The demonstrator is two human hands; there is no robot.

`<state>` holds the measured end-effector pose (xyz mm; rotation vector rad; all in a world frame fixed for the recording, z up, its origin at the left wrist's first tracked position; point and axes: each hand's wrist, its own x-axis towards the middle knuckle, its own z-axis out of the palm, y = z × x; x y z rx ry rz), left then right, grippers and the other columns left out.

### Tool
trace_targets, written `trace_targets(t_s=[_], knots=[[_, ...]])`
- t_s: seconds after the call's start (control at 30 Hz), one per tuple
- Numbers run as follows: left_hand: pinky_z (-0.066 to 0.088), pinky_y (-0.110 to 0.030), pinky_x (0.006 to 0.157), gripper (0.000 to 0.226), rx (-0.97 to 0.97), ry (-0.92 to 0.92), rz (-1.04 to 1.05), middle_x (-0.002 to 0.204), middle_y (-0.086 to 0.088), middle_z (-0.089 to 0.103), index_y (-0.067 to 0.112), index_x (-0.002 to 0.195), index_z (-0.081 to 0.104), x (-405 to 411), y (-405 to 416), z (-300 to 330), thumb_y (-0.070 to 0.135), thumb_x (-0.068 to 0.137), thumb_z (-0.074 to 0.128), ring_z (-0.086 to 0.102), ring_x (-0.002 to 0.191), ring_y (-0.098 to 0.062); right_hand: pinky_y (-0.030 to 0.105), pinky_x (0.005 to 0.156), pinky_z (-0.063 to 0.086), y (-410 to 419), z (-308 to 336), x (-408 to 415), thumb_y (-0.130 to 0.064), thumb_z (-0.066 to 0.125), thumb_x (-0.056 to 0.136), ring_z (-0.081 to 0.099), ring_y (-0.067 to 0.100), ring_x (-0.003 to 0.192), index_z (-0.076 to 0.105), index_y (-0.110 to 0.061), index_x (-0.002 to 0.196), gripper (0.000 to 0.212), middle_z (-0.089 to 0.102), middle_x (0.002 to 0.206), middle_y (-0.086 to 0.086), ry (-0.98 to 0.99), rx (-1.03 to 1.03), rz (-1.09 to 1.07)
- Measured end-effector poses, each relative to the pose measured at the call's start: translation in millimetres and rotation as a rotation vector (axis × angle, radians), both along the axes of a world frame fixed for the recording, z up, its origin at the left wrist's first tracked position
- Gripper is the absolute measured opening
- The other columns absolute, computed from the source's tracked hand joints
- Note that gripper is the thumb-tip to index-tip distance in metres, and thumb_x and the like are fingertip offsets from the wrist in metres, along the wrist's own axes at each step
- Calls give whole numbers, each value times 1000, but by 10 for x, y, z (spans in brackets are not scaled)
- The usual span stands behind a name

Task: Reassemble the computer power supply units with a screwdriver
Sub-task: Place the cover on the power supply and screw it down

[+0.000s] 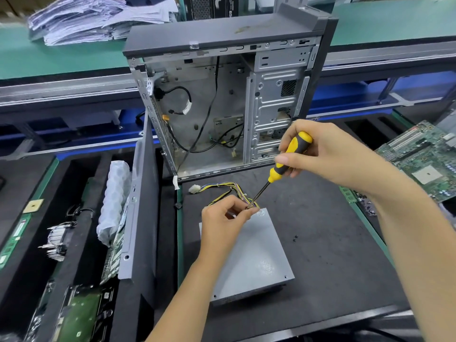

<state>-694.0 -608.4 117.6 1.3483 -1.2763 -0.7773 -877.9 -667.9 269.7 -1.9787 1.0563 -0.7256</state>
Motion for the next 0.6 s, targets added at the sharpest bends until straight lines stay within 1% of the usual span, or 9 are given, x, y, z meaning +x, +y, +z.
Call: trace_targets(t_s=[0.1,0.17,0.23,0.27,0.33,0.4,0.5,0.6], knots=[[47,-24,58,26,24,21,-35,59,6,65,25,61,65,16,3,20,11,76,82,55,55,-7,35,73,58,-9,34,-33,-13,67,86,69,20,79,57,-15,93,13,70,87,1,43,29,79],[48,-25,58,25,26,15,-39,59,6,65,24,61,66,19,10,25,11,75,82,55,55,-7,38,77,57,-1,54,-35,-10,65,88,68,21,87,55,-15,98,15,71,92,1,61,56,126],[47,-23,57,22,26,4,-51,60,6,65,18,62,66,11,21,24,11,74,83,55,55,-5,35,81,56,11,75,-38,-7,63,89,68,18,91,53,-14,101,17,71,95,0,67,86,167],[46,-20,57,21,34,3,-63,60,6,65,17,62,66,4,27,25,10,74,82,55,55,-3,33,82,56,19,87,-42,-5,62,89,68,17,91,52,-12,102,18,71,96,0,63,105,192],[43,-13,57,23,57,9,-87,59,9,64,19,62,66,-4,40,30,8,74,82,55,55,0,28,81,54,31,111,-48,-1,61,90,67,20,92,50,-10,104,20,72,99,3,45,141,233],[42,-11,58,24,62,10,-99,59,11,64,21,62,66,-1,44,27,7,74,81,55,56,1,27,80,54,37,120,-50,0,61,89,68,22,92,50,-8,105,21,72,99,5,21,159,227],[42,-13,57,23,50,-18,-99,62,6,65,21,63,66,5,39,20,9,74,82,55,58,-2,29,78,55,32,104,-46,1,62,88,69,22,88,51,-5,103,19,72,96,8,-30,165,181],[43,-16,57,22,46,-26,-93,64,8,65,24,65,66,14,32,8,12,74,83,54,59,-2,30,78,57,33,92,-34,2,61,88,69,21,88,52,-4,101,17,72,94,9,-45,167,158]])
